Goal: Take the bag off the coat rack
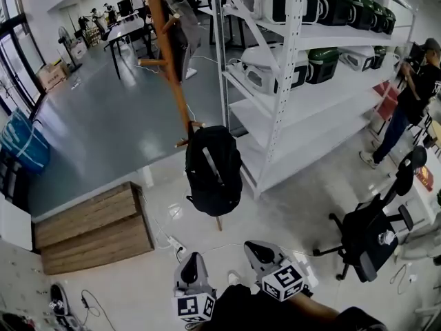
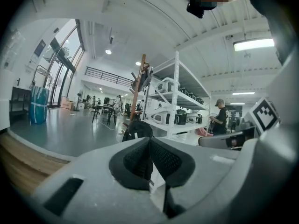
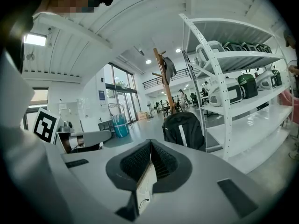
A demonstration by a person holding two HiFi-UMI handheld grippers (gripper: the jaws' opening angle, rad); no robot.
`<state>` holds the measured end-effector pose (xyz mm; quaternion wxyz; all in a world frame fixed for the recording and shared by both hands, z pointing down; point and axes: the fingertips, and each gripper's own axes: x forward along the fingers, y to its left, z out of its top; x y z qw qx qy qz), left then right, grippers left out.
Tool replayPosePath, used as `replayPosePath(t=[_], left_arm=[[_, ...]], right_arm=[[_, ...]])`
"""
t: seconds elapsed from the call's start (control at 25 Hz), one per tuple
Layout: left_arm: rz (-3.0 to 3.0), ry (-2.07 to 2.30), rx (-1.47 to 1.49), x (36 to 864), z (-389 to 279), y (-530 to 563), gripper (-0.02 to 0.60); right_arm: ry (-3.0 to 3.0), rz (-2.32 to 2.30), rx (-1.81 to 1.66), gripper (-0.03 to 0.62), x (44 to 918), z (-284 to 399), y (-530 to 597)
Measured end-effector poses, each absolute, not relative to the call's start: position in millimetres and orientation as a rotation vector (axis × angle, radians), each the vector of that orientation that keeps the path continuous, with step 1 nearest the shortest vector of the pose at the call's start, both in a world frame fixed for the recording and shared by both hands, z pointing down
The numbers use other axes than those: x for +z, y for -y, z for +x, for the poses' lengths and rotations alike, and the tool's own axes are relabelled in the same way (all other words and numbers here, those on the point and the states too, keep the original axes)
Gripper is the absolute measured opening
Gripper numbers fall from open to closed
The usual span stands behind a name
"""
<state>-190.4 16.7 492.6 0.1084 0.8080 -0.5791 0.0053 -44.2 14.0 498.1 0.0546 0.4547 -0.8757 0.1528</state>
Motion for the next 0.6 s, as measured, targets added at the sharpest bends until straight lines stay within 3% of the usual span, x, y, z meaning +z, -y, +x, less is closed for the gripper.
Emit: replayPosePath(t=[0.6], left_arm=[[2.311, 1.755, 0.016, 505, -210, 73, 0.018]], right_arm=[[2.653, 1.303, 0.461, 0.012, 508, -64, 89]])
